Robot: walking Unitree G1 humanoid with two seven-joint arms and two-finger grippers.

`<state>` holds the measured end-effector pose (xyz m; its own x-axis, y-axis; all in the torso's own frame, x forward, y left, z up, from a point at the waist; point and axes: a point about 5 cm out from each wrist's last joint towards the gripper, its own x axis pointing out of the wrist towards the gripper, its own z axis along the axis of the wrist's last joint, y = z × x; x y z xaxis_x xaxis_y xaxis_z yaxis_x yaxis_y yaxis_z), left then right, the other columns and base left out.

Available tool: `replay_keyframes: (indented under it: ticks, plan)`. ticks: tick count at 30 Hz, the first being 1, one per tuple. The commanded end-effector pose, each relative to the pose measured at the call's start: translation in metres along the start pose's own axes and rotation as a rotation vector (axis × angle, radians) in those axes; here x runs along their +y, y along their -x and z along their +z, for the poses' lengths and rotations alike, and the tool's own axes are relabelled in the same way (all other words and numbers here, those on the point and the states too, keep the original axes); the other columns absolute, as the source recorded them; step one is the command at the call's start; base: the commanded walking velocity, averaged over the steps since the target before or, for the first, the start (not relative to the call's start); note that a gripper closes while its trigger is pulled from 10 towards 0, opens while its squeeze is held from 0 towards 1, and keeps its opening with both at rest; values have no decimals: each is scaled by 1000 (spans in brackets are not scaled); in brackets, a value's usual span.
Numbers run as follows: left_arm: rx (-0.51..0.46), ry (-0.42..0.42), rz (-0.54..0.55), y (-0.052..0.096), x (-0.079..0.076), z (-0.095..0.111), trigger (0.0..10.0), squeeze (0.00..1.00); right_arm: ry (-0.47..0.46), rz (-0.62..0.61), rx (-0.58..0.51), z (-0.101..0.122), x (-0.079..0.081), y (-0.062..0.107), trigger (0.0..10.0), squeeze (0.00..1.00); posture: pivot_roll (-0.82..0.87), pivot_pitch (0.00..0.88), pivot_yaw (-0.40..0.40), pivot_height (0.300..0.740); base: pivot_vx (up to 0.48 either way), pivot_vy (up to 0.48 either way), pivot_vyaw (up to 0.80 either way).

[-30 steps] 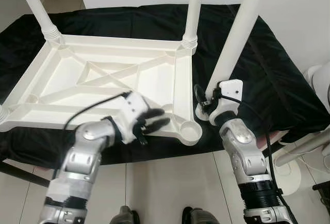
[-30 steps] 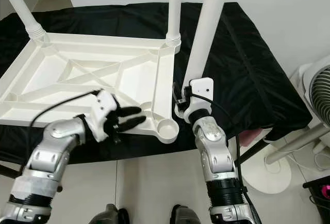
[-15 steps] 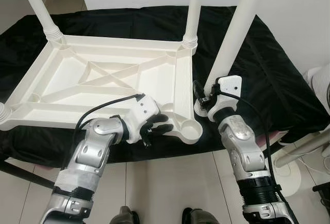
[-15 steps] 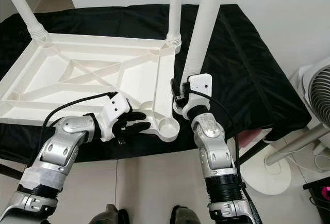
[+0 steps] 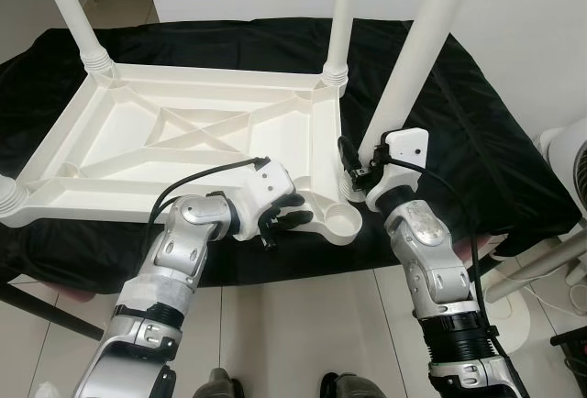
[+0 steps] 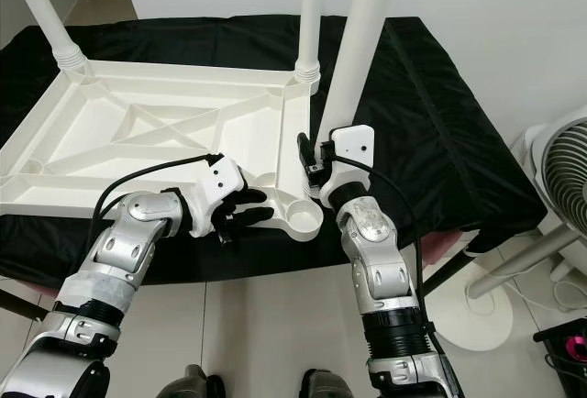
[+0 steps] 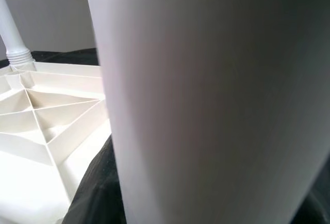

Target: Building children table

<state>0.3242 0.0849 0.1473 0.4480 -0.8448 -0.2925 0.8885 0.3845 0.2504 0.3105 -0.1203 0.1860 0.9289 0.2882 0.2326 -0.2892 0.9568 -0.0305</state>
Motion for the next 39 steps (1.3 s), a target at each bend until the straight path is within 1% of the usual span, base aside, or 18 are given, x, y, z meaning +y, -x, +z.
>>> replay_keyframes:
  ticks: [1,5,7,8,9,10,13,17,21,22,23,24,29,31,33,34,36,39]
  plan:
    - [59,29,568,7,27,-15,10000,0,-9,-5,-19,1,0,2,10000,0,-114,74,4,740,0,0,0]
    - [58,31,589,10,32,-16,10000,0,-9,-9,-18,0,1,2,10000,0,-109,69,3,740,0,0,0]
    - [48,33,638,13,39,-14,10000,0,-18,-16,-16,0,0,1,10000,0,-105,67,3,740,0,0,0]
    - [48,33,638,13,39,-14,10000,0,-18,-16,-16,0,0,1,10000,0,-105,67,3,740,0,0,0]
    - [20,54,671,16,44,-11,10000,0,-18,-29,-16,-1,-1,1,10000,0,-99,61,5,740,0,0,0]
    - [-17,94,734,22,52,-7,10000,0,-29,-59,-19,-2,-2,-1,10000,0,-92,54,12,740,0,0,0]
    - [-49,118,746,26,55,-4,10000,0,-31,-65,-30,-2,-2,-2,10000,0,-89,51,14,740,0,0,0]
    - [-88,130,733,29,53,0,10000,0,-25,-60,-29,-4,-1,-2,10000,0,-82,44,23,740,0,0,0]
    - [-148,103,710,32,46,8,10000,0,-32,-28,-22,-9,1,2,10000,0,-77,40,30,740,0,0,0]
    - [-186,149,681,31,41,11,10000,0,-31,-12,-24,-9,2,3,10000,0,-73,38,33,740,0,0,0]
    - [-186,149,681,31,41,11,10000,0,-31,-12,-24,-9,2,3,10000,0,-73,38,33,740,0,0,0]
    - [-253,187,609,31,29,17,10000,0,-37,0,-32,-10,3,6,10000,0,-67,36,38,740,0,0,0]
    - [-326,189,578,33,16,23,10000,0,-8,21,-35,-16,5,11,10000,0,-56,36,35,740,0,0,0]
    - [-326,189,578,33,16,23,10000,0,-8,21,-35,-16,5,11,10000,0,-56,36,35,740,0,0,0]
    - [-314,180,552,32,5,18,10000,0,4,24,-28,-23,3,16,10000,0,-53,40,34,740,0,0,0]
    - [-314,180,552,32,5,18,10000,0,4,24,-28,-23,3,16,10000,0,-53,40,34,740,0,0,0]
    - [-301,161,502,31,-9,14,10000,0,14,37,-18,-28,3,23,10000,0,-45,52,31,740,0,0,0]
    - [-277,128,474,30,-20,11,10000,0,26,47,-11,-31,4,28,10000,0,-44,60,31,740,0,0,0]
